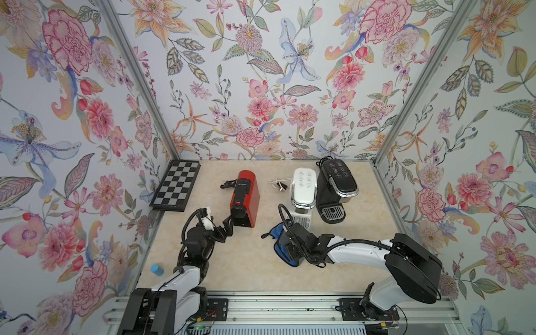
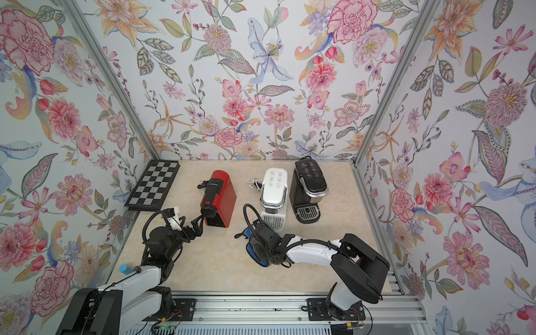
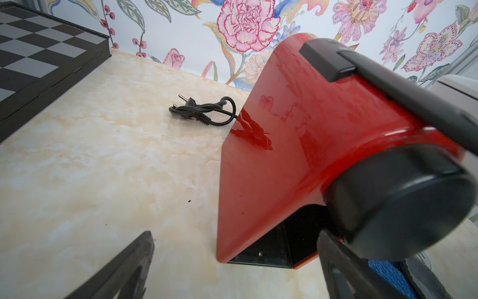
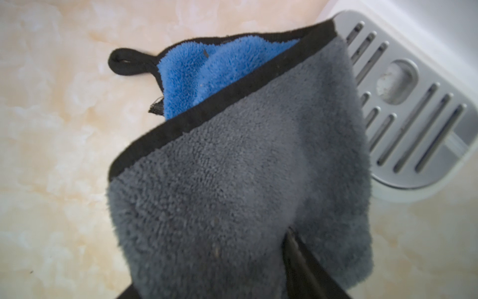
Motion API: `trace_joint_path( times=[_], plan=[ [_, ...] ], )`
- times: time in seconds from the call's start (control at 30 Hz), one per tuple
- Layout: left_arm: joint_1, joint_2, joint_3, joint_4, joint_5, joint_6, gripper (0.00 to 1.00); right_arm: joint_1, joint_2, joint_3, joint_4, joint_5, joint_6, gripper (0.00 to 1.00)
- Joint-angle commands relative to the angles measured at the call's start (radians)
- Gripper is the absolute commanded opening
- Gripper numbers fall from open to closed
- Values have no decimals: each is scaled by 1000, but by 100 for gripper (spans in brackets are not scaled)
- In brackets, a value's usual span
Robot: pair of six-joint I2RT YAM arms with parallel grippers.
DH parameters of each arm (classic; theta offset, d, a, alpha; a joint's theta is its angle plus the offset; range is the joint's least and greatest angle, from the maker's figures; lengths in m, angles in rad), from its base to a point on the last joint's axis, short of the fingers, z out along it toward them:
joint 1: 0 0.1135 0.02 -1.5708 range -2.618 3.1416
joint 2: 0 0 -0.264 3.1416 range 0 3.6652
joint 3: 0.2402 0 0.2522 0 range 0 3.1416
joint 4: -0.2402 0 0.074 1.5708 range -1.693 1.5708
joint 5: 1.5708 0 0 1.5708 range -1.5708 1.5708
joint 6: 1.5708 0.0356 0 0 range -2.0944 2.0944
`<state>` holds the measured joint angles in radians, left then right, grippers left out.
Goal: Wipe the surface of a coffee machine
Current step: Pick up the cleaning item at the center of the board.
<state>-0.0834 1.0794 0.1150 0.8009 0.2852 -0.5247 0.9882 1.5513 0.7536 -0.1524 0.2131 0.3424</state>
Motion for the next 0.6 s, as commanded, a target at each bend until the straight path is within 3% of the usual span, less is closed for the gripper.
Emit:
trace_joint_path(
  times=[0.0,0.17,0.57],
  plan=[
    [4,1,-3,32,16,-20,99,7,-30,3,2,-11,9,44],
    [2,-13,-3,27,28,-22,99,7,-71,-9,2,-14,21,27],
    [1,-79,-12,-2,21,-17,99,13,-173,-11,10,-29,48,27]
  ],
)
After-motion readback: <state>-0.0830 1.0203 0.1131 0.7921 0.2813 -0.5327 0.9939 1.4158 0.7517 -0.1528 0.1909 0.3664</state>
